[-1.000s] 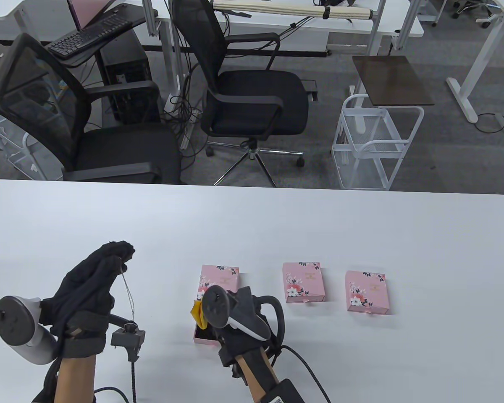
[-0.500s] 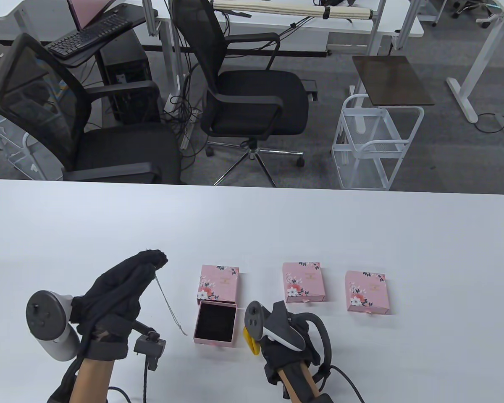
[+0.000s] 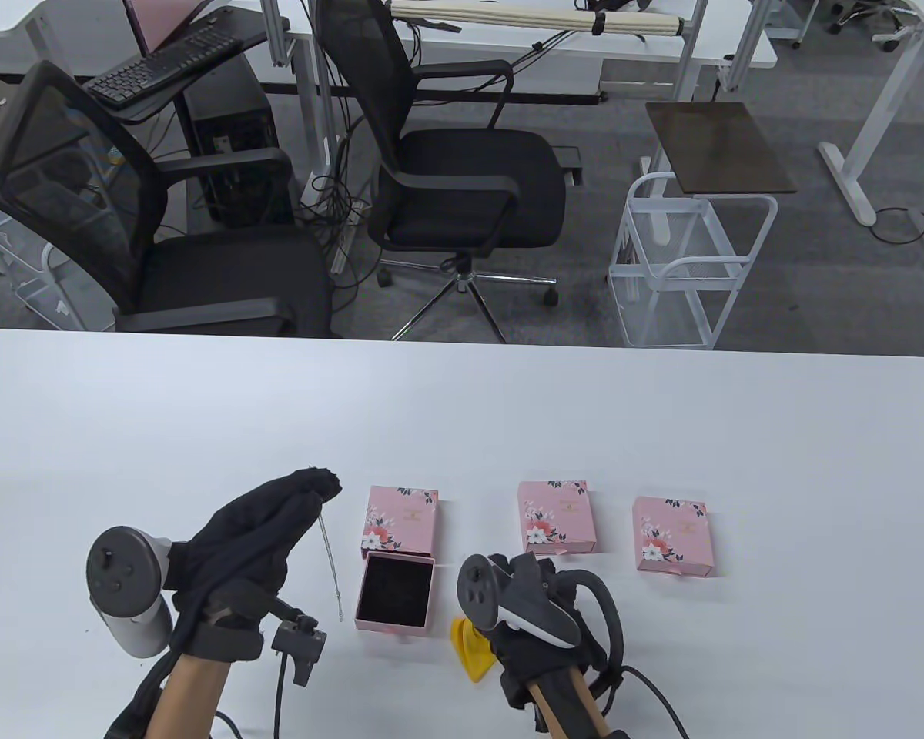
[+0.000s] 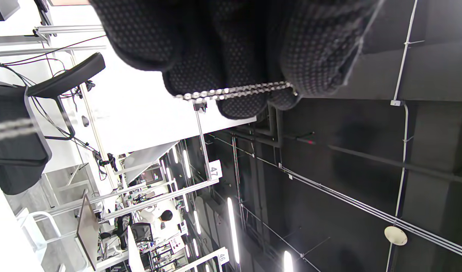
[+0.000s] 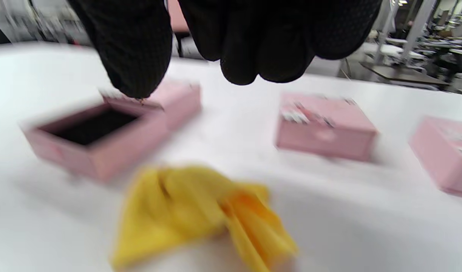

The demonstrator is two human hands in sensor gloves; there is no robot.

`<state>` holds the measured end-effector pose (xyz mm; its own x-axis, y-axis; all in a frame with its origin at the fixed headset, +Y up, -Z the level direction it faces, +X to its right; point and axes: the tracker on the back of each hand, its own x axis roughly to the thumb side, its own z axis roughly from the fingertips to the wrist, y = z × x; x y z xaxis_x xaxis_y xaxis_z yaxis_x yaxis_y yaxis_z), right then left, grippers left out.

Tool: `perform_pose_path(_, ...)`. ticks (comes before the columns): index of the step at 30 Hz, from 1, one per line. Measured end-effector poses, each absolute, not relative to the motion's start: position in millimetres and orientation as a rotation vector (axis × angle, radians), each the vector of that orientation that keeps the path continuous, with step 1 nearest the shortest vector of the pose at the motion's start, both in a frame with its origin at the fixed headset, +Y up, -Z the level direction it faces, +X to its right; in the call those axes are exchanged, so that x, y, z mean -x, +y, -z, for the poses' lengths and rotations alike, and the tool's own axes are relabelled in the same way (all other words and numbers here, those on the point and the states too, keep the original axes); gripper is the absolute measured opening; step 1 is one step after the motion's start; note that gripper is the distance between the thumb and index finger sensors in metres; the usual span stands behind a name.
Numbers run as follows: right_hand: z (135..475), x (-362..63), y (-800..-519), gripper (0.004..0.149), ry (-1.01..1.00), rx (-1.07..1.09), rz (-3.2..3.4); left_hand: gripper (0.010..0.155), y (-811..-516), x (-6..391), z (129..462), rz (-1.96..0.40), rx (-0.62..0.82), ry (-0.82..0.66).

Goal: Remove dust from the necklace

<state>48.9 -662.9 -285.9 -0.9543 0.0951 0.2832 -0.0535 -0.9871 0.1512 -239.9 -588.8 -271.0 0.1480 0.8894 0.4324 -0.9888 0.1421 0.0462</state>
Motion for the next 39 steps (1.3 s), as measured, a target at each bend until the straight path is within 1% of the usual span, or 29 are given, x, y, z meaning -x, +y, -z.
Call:
perform_pose_path(2, 280.7, -39.2, -648.2, 0.068, 0.122, -0.542, -2.799, 0.034, -591.5, 237.5, 272.6, -1.394, -0.344, -0.333)
perform_pose_path(3, 279.4, -35.5, -645.6, 0.068, 0.1, -0.566, -2.727, 0.034, -592.2, 236.8, 273.0, -1.394, -0.341, -0.333)
perform_pose_path(5, 277.6, -20.7, -645.3, 0.07, 0.089, -0.618, -2.526, 0.035, -594.8, 233.6, 274.6, -1.398, -0.322, -0.338)
perform_pose_path(8, 279.8, -1.0, -651.7, 0.073, 0.122, -0.642, -2.429, 0.034, -597.5, 229.0, 276.4, -1.407, -0.294, -0.358)
perform_pose_path(9, 282.5, 7.6, -655.2, 0.071, 0.123, -0.652, -2.425, 0.035, -598.6, 227.8, 277.1, -1.409, -0.284, -0.363)
perform_pose_path(10, 285.2, 14.2, -658.1, 0.065, 0.108, -0.657, -2.426, 0.034, -599.0, 227.3, 277.0, -1.404, -0.285, -0.362)
perform_pose_path(11, 287.6, 19.2, -660.7, 0.062, 0.097, -0.655, -2.424, 0.035, -599.1, 227.1, 276.3, -1.376, -0.311, -0.346)
perform_pose_path(12, 290.4, 24.1, -663.3, 0.053, 0.079, -0.644, -2.411, 0.034, -598.8, 227.8, 276.3, -1.325, -0.34, -0.33)
perform_pose_path(13, 292.1, 26.2, -664.9, 0.043, 0.061, -0.634, -2.397, 0.034, -599.0, 228.6, 276.6, -1.294, -0.35, -0.326)
perform_pose_path(14, 293.6, 27.4, -666.7, 0.036, 0.027, -0.611, -2.379, 0.035, -599.5, 229.5, 277.0, -1.282, -0.355, -0.321)
perform_pose_path(21, 298.8, 10.7, -668.1, 0.036, -0.146, -0.484, -2.464, 0.035, -609.8, 246.1, 287.4, -1.24, -0.395, -0.205)
perform_pose_path(27, 307.6, 4.8, -667.8, 0.036, -0.232, -0.425, -2.521, 0.035, -638.2, 245.7, 295.8, -1.074, -0.33, -0.124)
perform_pose_path(31, 309.2, 5.7, -668.8, 0.036, -0.254, -0.411, -2.527, 0.036, -665.9, 238.0, 301.2, -0.946, -0.231, -0.095)
perform_pose_path(33, 309.0, 8.5, -670.8, 0.036, -0.246, -0.415, -2.544, 0.036, -680.4, 233.1, 303.1, -0.888, -0.17, -0.09)
perform_pose_path(36, 309.8, 12.4, -675.1, 0.036, -0.224, -0.424, -2.569, 0.037, -699.4, 226.4, 304.7, -0.804, -0.12, -0.088)
perform_pose_path(39, 312.1, 16.0, -682.3, 0.036, -0.143, -0.417, -2.618, 0.037, -714.3, 220.3, 305.7, -0.732, -0.078, -0.096)
